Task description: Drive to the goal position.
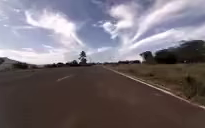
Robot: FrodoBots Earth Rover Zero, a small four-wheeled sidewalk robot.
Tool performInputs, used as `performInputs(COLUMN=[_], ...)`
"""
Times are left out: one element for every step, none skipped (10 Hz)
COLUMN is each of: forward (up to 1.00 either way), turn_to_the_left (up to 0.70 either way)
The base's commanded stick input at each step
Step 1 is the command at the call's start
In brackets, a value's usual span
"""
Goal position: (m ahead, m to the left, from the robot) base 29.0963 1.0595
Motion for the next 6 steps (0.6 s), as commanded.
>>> performInputs(forward=[1.00, 1.00, 1.00, 1.00, 1.00, 1.00], turn_to_the_left=[0.00, 0.00, 0.00, 0.00, 0.00, 0.00])
